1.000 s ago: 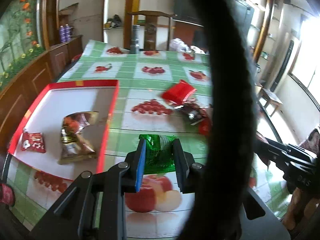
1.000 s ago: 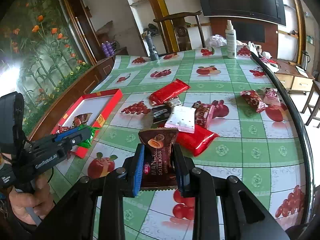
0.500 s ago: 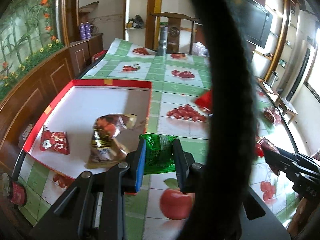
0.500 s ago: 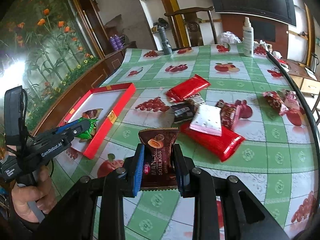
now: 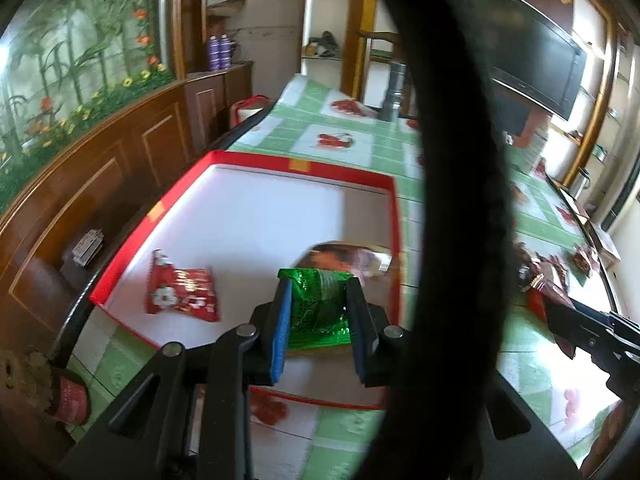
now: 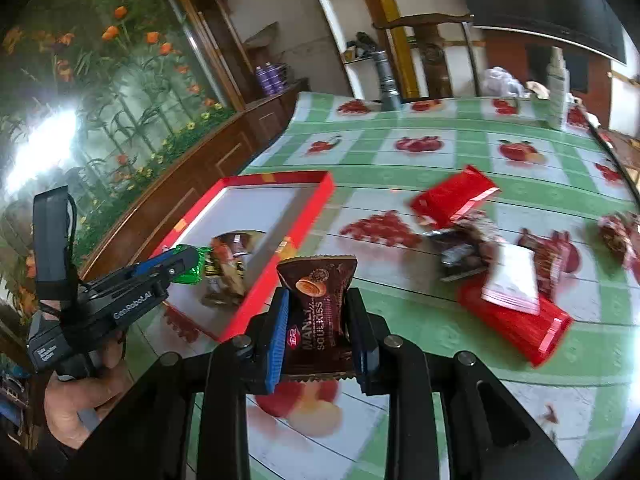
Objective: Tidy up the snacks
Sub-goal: 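Carry the green candy and brown packet over the box and release both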
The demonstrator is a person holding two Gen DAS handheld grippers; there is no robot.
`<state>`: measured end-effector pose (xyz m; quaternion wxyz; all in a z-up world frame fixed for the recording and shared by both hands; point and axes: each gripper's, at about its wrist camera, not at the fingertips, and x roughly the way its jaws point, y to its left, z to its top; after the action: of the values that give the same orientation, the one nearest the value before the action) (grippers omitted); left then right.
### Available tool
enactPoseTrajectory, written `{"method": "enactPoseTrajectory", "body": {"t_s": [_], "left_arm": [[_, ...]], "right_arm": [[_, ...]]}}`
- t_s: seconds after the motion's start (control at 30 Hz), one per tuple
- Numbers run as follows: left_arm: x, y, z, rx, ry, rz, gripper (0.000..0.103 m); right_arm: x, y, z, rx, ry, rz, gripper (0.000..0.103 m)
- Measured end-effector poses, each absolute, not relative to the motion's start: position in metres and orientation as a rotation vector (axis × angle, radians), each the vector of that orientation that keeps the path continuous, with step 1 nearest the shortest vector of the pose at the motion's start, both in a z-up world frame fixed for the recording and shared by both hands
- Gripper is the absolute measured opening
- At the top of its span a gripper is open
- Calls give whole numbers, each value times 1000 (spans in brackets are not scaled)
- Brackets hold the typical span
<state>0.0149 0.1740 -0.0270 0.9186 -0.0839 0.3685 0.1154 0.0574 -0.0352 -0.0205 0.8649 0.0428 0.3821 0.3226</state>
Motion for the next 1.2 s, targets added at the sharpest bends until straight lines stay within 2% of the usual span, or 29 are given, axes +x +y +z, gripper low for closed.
{"method": "enactPoseTrajectory", "body": {"t_s": [0.63, 1.2], "left_arm": [[59, 228, -37, -172, 786, 284, 28], [85, 249, -66, -176, 855, 295, 28]], "right_arm": [[123, 72, -17, 85, 821, 776, 27], [174, 119, -63, 12, 946, 781, 27]]}}
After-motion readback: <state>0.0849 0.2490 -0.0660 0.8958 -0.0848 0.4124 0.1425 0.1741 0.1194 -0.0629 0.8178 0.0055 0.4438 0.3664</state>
